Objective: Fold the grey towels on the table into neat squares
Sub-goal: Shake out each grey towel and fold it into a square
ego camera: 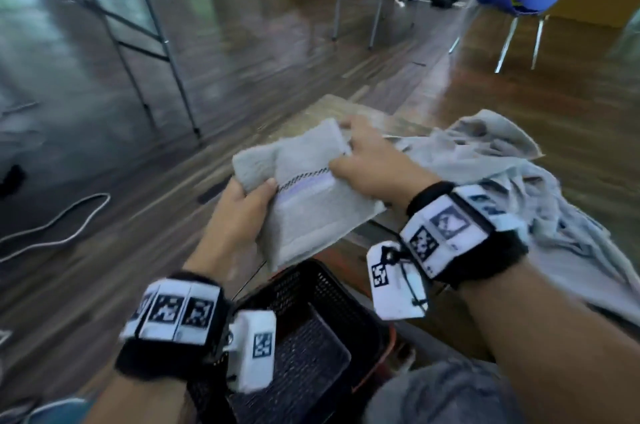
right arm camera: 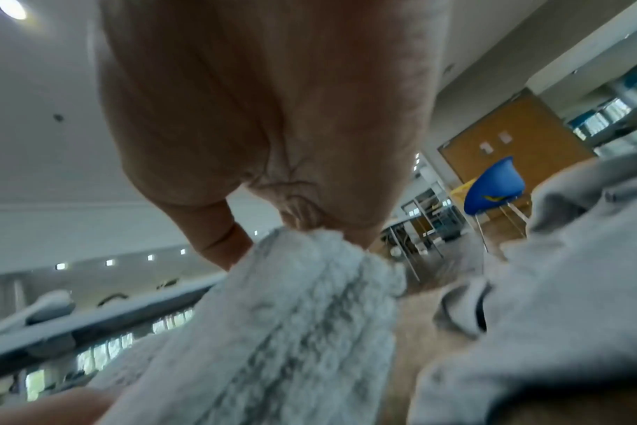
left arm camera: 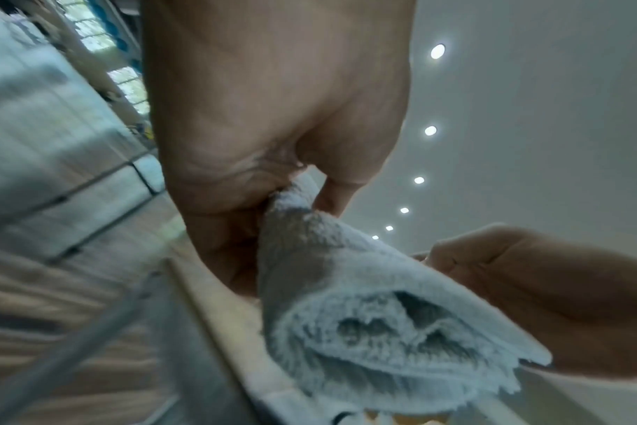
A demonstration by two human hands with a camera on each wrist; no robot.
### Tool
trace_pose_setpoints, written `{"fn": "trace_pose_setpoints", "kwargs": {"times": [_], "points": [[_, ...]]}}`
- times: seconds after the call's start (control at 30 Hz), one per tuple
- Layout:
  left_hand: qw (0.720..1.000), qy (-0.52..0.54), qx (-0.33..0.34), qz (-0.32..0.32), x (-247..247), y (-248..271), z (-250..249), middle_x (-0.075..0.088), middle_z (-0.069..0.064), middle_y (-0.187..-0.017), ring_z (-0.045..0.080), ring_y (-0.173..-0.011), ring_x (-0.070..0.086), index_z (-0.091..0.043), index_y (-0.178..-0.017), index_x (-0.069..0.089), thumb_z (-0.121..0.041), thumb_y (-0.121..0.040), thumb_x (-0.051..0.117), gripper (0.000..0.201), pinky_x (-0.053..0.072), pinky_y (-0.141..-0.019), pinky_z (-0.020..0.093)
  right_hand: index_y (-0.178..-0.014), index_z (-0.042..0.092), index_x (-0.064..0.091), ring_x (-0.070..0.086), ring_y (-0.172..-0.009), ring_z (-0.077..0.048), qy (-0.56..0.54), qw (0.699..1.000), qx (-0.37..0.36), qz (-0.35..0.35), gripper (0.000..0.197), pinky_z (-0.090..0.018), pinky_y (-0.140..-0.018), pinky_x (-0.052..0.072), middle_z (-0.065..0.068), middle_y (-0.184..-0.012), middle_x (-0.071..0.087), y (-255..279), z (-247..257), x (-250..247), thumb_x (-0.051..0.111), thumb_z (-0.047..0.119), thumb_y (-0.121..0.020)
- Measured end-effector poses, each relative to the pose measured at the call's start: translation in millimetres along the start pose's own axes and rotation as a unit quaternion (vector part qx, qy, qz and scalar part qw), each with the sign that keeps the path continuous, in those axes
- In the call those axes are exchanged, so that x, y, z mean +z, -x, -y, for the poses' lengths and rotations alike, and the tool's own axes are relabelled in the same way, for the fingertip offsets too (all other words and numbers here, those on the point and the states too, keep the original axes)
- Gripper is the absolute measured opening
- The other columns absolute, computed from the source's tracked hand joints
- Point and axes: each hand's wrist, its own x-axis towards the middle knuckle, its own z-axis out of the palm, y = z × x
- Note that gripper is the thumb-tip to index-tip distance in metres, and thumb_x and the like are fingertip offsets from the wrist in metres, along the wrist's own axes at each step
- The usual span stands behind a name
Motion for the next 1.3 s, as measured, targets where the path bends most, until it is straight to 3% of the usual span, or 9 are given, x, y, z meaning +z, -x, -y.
{"fn": "trace_pose_setpoints", "kwargs": {"times": [0.1,0.2,0.27,0.33,0.43,0.63,0.87,1.03,1.3], "points": [[0.995,-0.071,-0.03,-0.061,-46,6,58,0.071,-0.015,-0.102,0.006,-0.096,0.067,-0.02,-0.119,0.061,-0.01,-0.096,0.058,0.025,0.051,-0.072,0.017,-0.153,0.016,0.023,0.052,-0.082,-0.009,0.007,0.994,0.046,0.097,0.064,-0.025,-0.058,0.039,-0.006,-0.123,0.049,-16,-12,76,0.053,0.016,-0.096],[0.985,-0.128,-0.096,-0.067,-79,21,126,0.07,-0.004,-0.115,0.014,-0.108,0.065,-0.014,-0.121,0.062,-0.004,-0.094,0.054,0.03,0.054,-0.091,0.034,-0.154,0.011,0.017,0.058,-0.106,-0.027,0.013,0.98,0.119,0.157,0.068,-0.03,-0.074,0.044,-0.016,-0.134,0.053,-18,-44,154,0.05,0.011,-0.095],[0.962,-0.184,-0.182,-0.085,-91,35,168,0.069,0.007,-0.114,0.023,-0.106,0.065,-0.008,-0.119,0.061,-0.008,-0.093,0.057,0.026,0.053,-0.093,0.043,-0.152,0.008,0.021,0.059,-0.103,-0.028,0.016,0.968,0.177,0.176,0.064,-0.027,-0.074,0.041,-0.017,-0.131,0.055,-9,-72,198,0.05,0.009,-0.095],[0.928,-0.206,-0.291,-0.108,-93,49,202,0.061,0.02,-0.122,0.032,-0.107,0.061,0.001,-0.132,0.039,-0.015,-0.093,0.06,0.048,0.05,-0.097,0.044,-0.15,0.006,0.024,0.06,-0.095,-0.028,0.025,0.955,0.224,0.195,0.061,-0.028,-0.071,0.041,-0.019,-0.126,0.058,2,-99,235,0.051,0.008,-0.095],[0.909,-0.204,-0.343,-0.122,-85,65,236,0.055,0.022,-0.123,0.036,-0.107,0.059,-0.005,-0.132,0.018,-0.008,-0.088,0.063,0.063,0.048,-0.094,0.042,-0.149,0.005,0.023,0.061,-0.111,-0.036,0.052,0.936,0.272,0.22,0.062,-0.037,-0.08,0.048,-0.023,-0.128,0.059,19,-137,275,0.053,0.007,-0.095],[0.847,-0.268,-0.446,-0.109,-80,62,284,0.053,0.024,-0.128,0.039,-0.115,0.054,-0.006,-0.12,0.054,-0.01,-0.091,0.055,0.03,0.041,-0.09,0.03,-0.143,0.008,0.031,0.06,-0.115,-0.037,0.049,0.92,0.301,0.244,0.054,-0.039,-0.089,0.049,-0.022,-0.128,0.058,20,-178,319,0.049,-0.002,-0.093],[0.797,-0.316,-0.505,-0.097,-102,40,330,0.053,0.028,-0.136,0.04,-0.127,0.051,0.008,-0.13,0.054,-0.015,-0.095,0.054,0.043,0.043,-0.101,0.034,-0.16,0.014,0.014,0.052,-0.13,-0.033,-0.014,0.897,0.321,0.304,0.073,-0.037,-0.106,0.045,-0.017,-0.144,0.052,15,-205,351,0.045,-0.002,-0.096],[0.794,-0.35,-0.49,-0.078,-106,38,342,0.051,0.029,-0.139,0.041,-0.128,0.049,0.01,-0.13,0.055,-0.01,-0.093,0.051,0.042,0.041,-0.104,0.034,-0.154,0.009,0.033,0.05,-0.133,-0.032,-0.011,0.887,0.335,0.317,0.06,-0.033,-0.107,0.043,-0.017,-0.147,0.049,22,-222,359,0.044,0.001,-0.095],[0.802,-0.382,-0.441,-0.129,-87,42,332,0.03,0.023,-0.143,0.043,-0.12,0.05,0.004,-0.132,0.044,-0.012,-0.093,0.056,0.045,0.042,-0.103,0.037,-0.151,0.01,0.038,0.039,-0.141,-0.033,0.071,0.869,0.326,0.367,0.052,-0.035,-0.114,0.037,-0.016,-0.156,0.035,26,-227,373,0.046,0.014,-0.1]]}}
